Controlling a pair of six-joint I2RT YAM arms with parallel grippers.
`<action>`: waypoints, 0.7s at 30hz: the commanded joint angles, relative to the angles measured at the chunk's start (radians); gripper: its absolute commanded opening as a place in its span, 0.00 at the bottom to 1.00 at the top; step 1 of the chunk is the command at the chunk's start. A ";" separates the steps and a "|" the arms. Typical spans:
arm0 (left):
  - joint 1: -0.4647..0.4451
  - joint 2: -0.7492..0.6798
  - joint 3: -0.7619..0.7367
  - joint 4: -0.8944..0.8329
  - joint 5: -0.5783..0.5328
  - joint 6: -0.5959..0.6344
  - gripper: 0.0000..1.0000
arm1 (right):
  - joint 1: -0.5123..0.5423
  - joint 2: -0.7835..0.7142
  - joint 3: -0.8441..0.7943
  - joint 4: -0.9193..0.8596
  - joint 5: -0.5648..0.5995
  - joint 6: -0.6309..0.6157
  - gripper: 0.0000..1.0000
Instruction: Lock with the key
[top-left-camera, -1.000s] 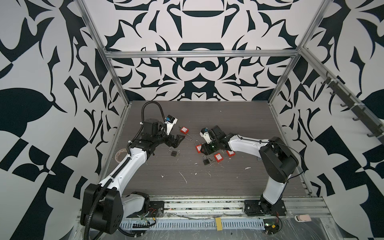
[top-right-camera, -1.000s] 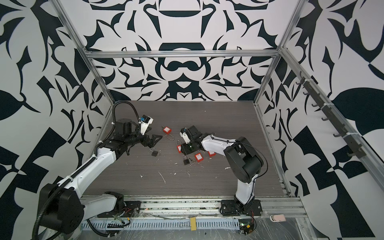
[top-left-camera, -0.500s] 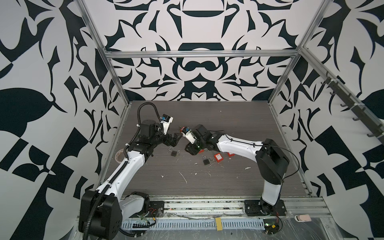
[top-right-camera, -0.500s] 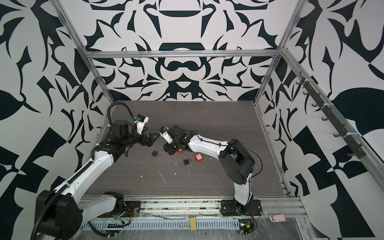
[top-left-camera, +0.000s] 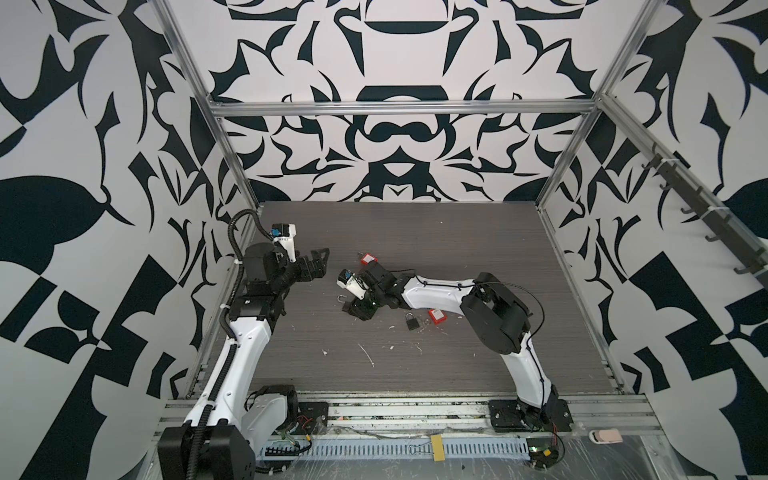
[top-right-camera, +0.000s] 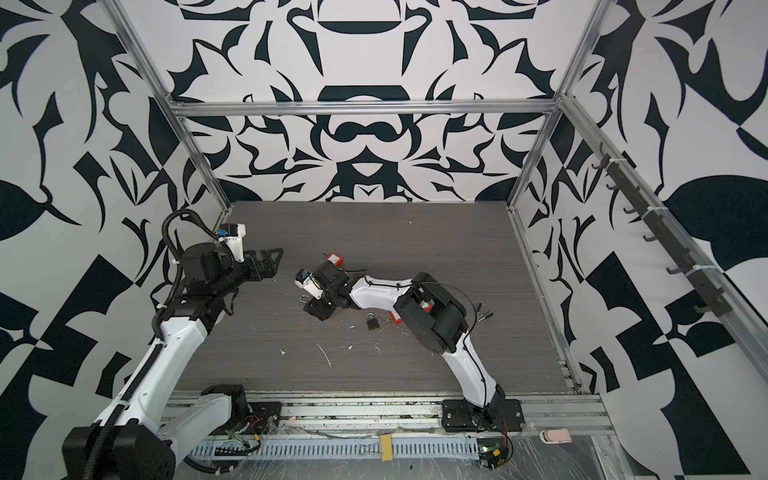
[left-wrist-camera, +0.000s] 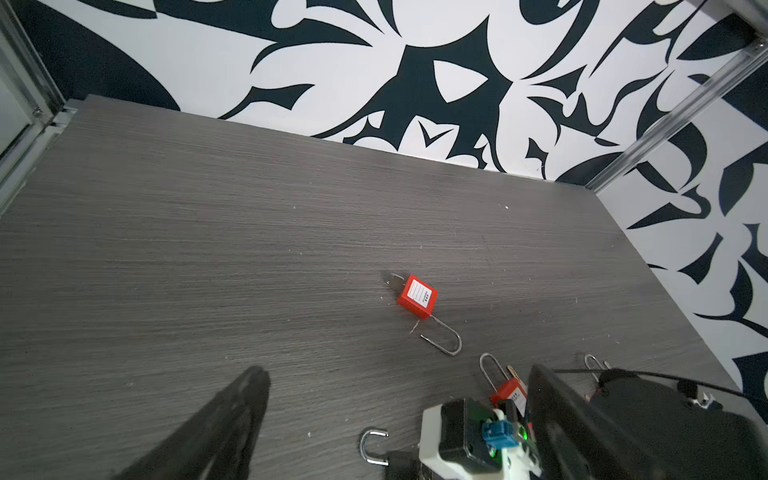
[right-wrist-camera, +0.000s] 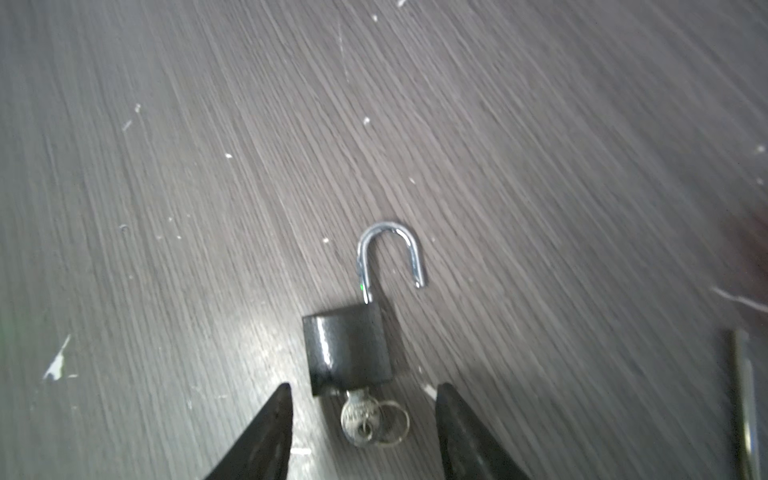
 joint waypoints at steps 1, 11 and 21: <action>0.002 -0.016 -0.016 -0.013 0.030 -0.042 0.99 | 0.002 0.008 0.039 0.042 -0.062 -0.039 0.58; 0.002 -0.009 -0.015 -0.030 0.045 -0.010 0.99 | 0.012 0.092 0.115 -0.014 -0.027 -0.085 0.55; 0.002 -0.005 -0.006 -0.058 0.053 0.038 0.99 | 0.023 0.045 0.067 -0.070 0.024 -0.115 0.51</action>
